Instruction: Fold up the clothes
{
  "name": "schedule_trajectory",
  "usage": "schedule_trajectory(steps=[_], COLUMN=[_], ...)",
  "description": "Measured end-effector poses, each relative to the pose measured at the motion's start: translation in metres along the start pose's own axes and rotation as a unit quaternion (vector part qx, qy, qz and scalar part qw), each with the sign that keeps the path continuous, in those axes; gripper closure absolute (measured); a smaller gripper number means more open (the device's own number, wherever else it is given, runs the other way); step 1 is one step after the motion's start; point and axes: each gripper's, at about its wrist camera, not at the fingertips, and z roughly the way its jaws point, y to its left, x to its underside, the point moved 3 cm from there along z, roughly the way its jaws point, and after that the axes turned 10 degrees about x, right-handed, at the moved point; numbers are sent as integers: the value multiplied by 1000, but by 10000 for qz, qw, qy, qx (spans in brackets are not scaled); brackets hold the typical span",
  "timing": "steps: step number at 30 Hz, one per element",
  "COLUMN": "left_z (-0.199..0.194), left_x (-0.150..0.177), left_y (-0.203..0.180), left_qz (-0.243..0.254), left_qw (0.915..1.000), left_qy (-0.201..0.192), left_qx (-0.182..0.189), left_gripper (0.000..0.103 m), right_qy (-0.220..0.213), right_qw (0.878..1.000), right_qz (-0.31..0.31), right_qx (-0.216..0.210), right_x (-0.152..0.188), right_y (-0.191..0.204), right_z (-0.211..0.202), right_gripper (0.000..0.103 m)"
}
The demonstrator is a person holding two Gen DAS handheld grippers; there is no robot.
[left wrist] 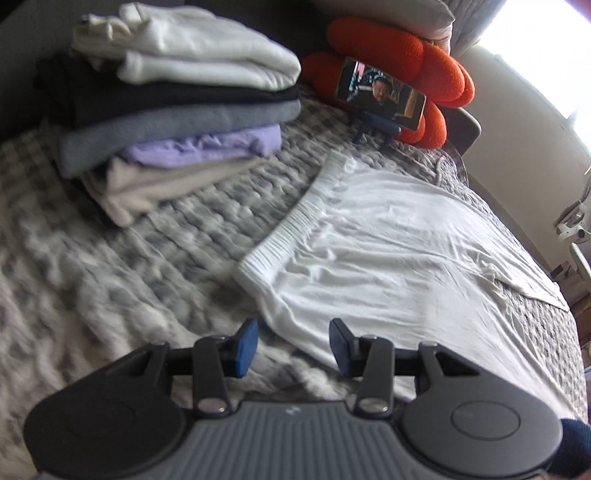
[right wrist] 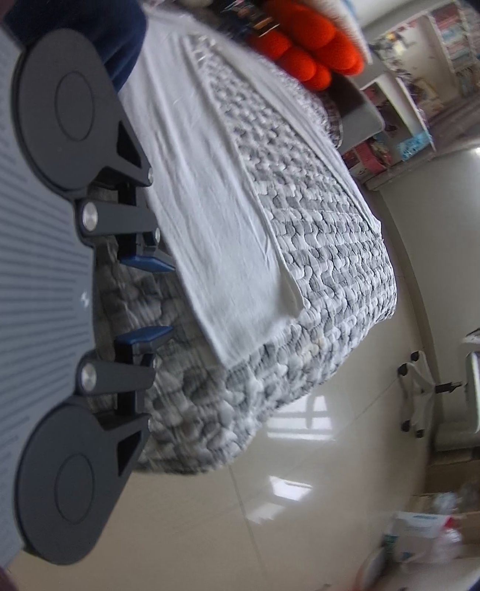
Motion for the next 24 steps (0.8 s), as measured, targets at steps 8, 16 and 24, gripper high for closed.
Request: schedule_trajectory(steps=[8,16,24], left_z=[15,13,10], left_x=[4,3,1], left_y=[-1,2,11], left_qz=[-271,-261,-356], left_qw=[9994,9995,9990], left_qy=[12,-128,-255], left_qx=[223,142,14], left_gripper=[57,60,98], right_qy=[137,38,-75], right_qw=[9831,9700,9776], right_qz=[1701,2334,2099], right_qx=[-666,-683,-157], right_x=[-1,-7,-12], right_y=[-40,-51,-44], right_z=[-2,-1,-2], right_gripper=[64,64,89])
